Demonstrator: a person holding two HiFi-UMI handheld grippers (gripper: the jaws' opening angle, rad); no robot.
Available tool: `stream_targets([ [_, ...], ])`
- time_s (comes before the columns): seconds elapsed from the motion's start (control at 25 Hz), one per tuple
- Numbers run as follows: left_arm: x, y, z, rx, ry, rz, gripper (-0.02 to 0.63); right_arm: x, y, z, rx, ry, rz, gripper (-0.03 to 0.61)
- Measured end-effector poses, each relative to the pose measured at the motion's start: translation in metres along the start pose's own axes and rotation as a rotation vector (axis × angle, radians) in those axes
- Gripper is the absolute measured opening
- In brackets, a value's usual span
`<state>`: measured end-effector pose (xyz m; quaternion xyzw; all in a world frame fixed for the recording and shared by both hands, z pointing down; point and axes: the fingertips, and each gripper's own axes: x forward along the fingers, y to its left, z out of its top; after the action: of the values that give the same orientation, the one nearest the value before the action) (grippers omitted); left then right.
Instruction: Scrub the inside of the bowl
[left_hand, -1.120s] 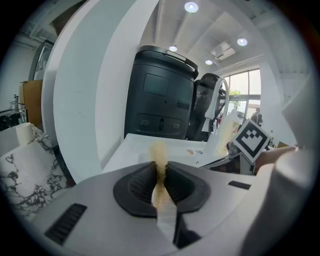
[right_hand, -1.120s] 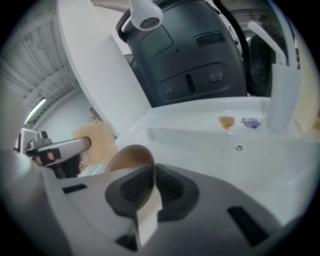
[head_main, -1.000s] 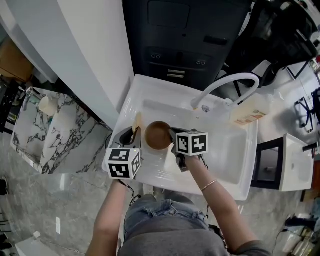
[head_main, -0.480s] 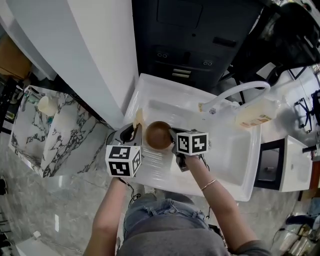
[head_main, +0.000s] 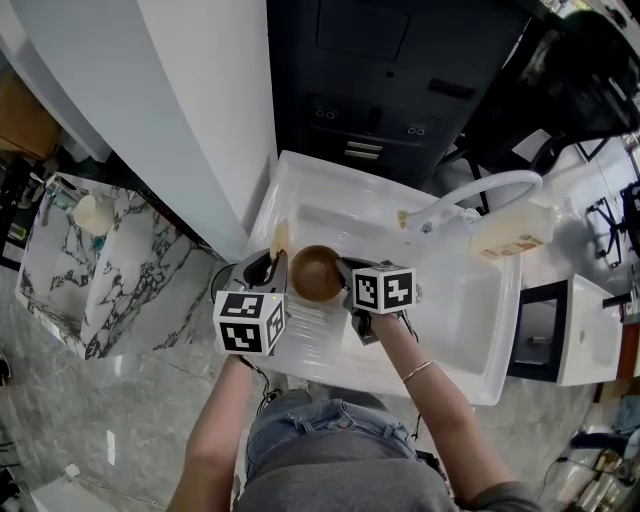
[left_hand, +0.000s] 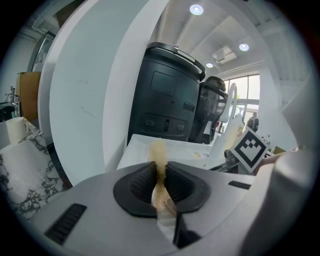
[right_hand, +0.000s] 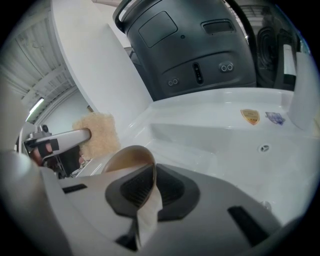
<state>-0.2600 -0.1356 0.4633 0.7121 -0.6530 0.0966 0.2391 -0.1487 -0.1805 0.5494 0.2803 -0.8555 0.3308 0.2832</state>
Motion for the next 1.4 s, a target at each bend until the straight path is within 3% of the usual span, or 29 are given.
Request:
stream_targets([
  [0.56,-0.003,0.005,-0.001,-0.023,0.002,0.002,0.044,0.005,0.004,0.003,-0.102,-0.013,-0.023,0.032],
  [0.92,-0.007,0.001,-0.001,-0.022,-0.006,0.004,0.044,0.004,0.007,0.006,-0.161,-0.036,-0.042,0.084],
  [1.4,-0.016,-0.013,0.001,0.005,-0.041,-0.006,0.044,-0.027,0.007,0.028,-0.249,-0.209,-0.127,0.084],
])
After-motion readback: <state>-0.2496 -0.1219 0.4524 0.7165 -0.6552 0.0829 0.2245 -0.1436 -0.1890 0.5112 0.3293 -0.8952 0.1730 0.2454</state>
